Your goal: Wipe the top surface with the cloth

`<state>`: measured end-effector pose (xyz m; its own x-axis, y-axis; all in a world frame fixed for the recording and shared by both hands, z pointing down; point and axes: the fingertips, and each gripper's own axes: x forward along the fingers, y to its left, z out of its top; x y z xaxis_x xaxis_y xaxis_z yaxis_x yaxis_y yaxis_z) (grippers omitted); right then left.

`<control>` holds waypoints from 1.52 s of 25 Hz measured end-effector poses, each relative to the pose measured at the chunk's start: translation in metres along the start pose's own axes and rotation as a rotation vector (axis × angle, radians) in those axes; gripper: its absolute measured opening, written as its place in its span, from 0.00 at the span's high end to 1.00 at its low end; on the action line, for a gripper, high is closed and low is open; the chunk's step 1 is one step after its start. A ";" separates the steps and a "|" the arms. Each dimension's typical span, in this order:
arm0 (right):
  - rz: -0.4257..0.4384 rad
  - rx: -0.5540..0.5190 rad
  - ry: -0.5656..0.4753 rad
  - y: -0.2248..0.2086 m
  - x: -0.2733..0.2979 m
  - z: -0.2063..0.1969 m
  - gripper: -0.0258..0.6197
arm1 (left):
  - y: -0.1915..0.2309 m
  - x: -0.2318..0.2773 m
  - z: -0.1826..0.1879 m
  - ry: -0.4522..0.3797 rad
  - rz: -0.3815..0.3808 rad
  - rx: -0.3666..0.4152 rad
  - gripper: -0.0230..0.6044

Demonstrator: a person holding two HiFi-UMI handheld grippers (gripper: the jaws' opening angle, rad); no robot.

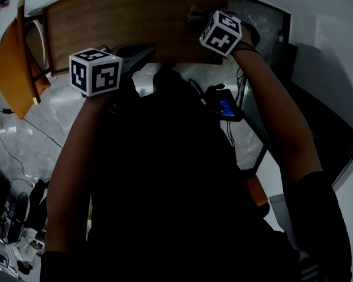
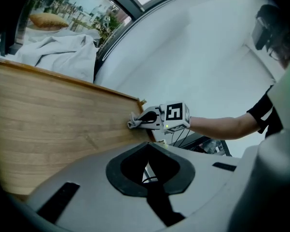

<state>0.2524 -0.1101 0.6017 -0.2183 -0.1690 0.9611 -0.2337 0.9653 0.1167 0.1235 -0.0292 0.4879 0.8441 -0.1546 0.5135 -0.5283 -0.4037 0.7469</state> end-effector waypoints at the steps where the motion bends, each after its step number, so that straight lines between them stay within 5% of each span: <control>1: 0.007 -0.003 -0.006 0.009 -0.001 -0.001 0.91 | -0.001 0.002 0.000 0.004 -0.004 0.003 0.94; 11: 0.158 -0.035 -0.005 0.084 -0.005 -0.001 0.91 | -0.007 0.018 0.007 0.031 -0.034 0.031 0.94; 25: 0.355 -0.022 0.015 0.113 -0.008 -0.002 0.91 | -0.014 0.031 0.017 0.054 -0.060 0.060 0.94; 31: 0.141 0.037 -0.019 0.002 -0.020 -0.015 0.91 | -0.019 0.027 0.016 0.064 -0.042 0.071 0.94; 38: -0.150 -0.029 0.020 -0.111 -0.016 -0.009 0.91 | -0.019 0.023 0.008 0.079 -0.021 0.058 0.94</control>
<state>0.2903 -0.2127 0.5760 -0.1639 -0.3085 0.9370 -0.2351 0.9347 0.2666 0.1539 -0.0319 0.4824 0.8439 -0.0746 0.5312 -0.5021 -0.4584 0.7333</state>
